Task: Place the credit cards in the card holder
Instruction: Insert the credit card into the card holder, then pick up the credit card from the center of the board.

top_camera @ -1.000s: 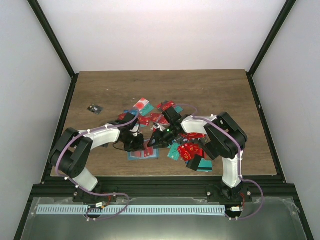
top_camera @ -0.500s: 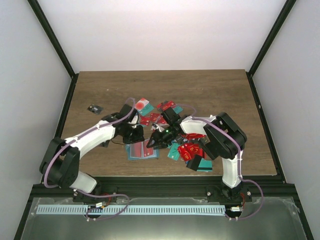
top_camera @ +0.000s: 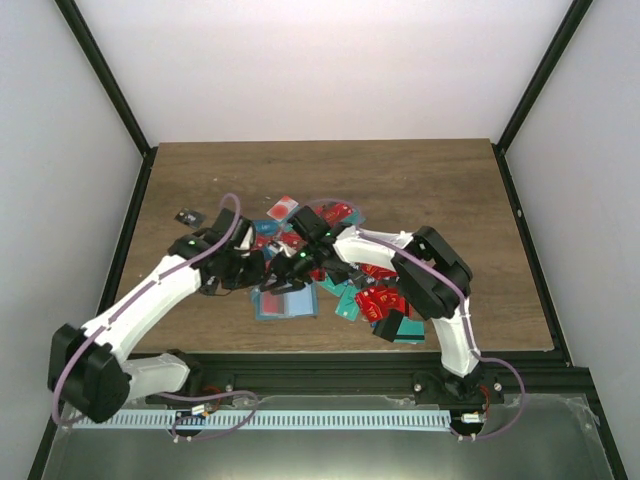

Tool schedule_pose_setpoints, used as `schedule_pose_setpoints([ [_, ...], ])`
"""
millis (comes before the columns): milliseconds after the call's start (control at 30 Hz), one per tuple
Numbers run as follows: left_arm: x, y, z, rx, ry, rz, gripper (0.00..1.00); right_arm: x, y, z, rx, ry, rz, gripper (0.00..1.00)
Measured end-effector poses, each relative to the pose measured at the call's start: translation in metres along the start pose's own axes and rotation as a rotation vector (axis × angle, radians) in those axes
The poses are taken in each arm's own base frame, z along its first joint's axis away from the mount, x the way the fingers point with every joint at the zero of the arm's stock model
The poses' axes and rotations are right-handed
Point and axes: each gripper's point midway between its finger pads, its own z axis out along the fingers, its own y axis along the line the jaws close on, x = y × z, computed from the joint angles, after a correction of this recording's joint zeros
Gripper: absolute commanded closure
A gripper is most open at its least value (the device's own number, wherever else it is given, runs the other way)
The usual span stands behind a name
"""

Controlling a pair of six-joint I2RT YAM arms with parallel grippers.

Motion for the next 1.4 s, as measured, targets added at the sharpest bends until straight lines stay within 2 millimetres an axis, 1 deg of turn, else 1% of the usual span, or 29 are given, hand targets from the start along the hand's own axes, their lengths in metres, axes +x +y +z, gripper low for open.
schedule_pose_setpoints([
  [67, -0.001, 0.006, -0.017, -0.015, -0.040, -0.012, 0.93, -0.005, 0.018, 0.008, -0.026, 0.009, -0.023, 0.52],
  [133, -0.003, 0.009, -0.034, -0.019, -0.082, -0.021, 0.92, -0.007, 0.035, 0.011, -0.060, 0.014, -0.042, 0.49],
  [200, -0.004, 0.009, -0.050, -0.012, -0.126, -0.025, 0.91, -0.011, 0.051, 0.011, -0.093, 0.010, -0.062, 0.49],
  [300, -0.006, 0.005, -0.069, 0.013, -0.179, -0.021, 0.90, -0.017, 0.074, 0.005, -0.125, -0.014, -0.109, 0.48],
  [400, -0.011, -0.004, -0.085, 0.050, -0.223, -0.014, 0.86, -0.019, 0.089, -0.008, -0.108, -0.055, -0.143, 0.48],
  [467, -0.012, -0.010, -0.092, 0.080, -0.233, -0.005, 0.84, -0.019, 0.094, -0.019, -0.073, -0.095, -0.161, 0.48],
  [533, -0.012, -0.018, -0.094, 0.117, -0.227, 0.005, 0.81, -0.020, 0.097, -0.033, -0.021, -0.146, -0.169, 0.47],
  [600, -0.013, -0.029, -0.095, 0.169, -0.220, 0.020, 0.80, -0.019, 0.093, -0.055, 0.033, -0.214, -0.169, 0.47],
  [633, -0.013, -0.035, -0.094, 0.198, -0.211, 0.032, 0.79, -0.015, 0.090, -0.064, 0.052, -0.242, -0.167, 0.47],
  [733, -0.010, -0.047, -0.080, 0.243, -0.150, 0.059, 0.77, 0.002, 0.072, -0.108, 0.091, -0.336, -0.128, 0.47],
  [800, -0.009, -0.053, -0.066, 0.263, -0.102, 0.068, 0.77, 0.005, 0.051, -0.144, 0.121, -0.428, -0.082, 0.47],
  [833, -0.008, -0.056, -0.060, 0.274, -0.082, 0.073, 0.77, 0.005, 0.038, -0.161, 0.141, -0.475, -0.054, 0.47],
  [900, -0.008, -0.065, -0.051, 0.302, -0.053, 0.086, 0.78, 0.004, 0.004, -0.194, 0.187, -0.558, 0.024, 0.46],
  [933, -0.008, -0.071, -0.047, 0.320, -0.040, 0.095, 0.79, 0.004, -0.013, -0.206, 0.208, -0.585, 0.061, 0.46],
  [1000, -0.009, -0.084, -0.037, 0.354, -0.013, 0.117, 0.83, 0.008, -0.052, -0.232, 0.252, -0.640, 0.151, 0.46],
  [1067, -0.008, -0.094, -0.026, 0.374, 0.018, 0.133, 0.84, 0.013, -0.083, -0.253, 0.280, -0.680, 0.222, 0.46],
  [1133, -0.009, -0.106, -0.012, 0.389, 0.052, 0.150, 0.85, 0.018, -0.107, -0.275, 0.302, -0.725, 0.268, 0.46],
  [1200, -0.011, -0.119, 0.003, 0.398, 0.087, 0.166, 0.85, 0.020, -0.123, -0.293, 0.315, -0.767, 0.294, 0.46],
  [1267, -0.014, -0.132, 0.018, 0.406, 0.116, 0.181, 0.87, 0.021, -0.134, -0.308, 0.319, -0.801, 0.307, 0.45],
  [1400, -0.019, -0.158, 0.050, 0.417, 0.173, 0.210, 0.89, 0.022, -0.155, -0.323, 0.319, -0.837, 0.318, 0.45],
])
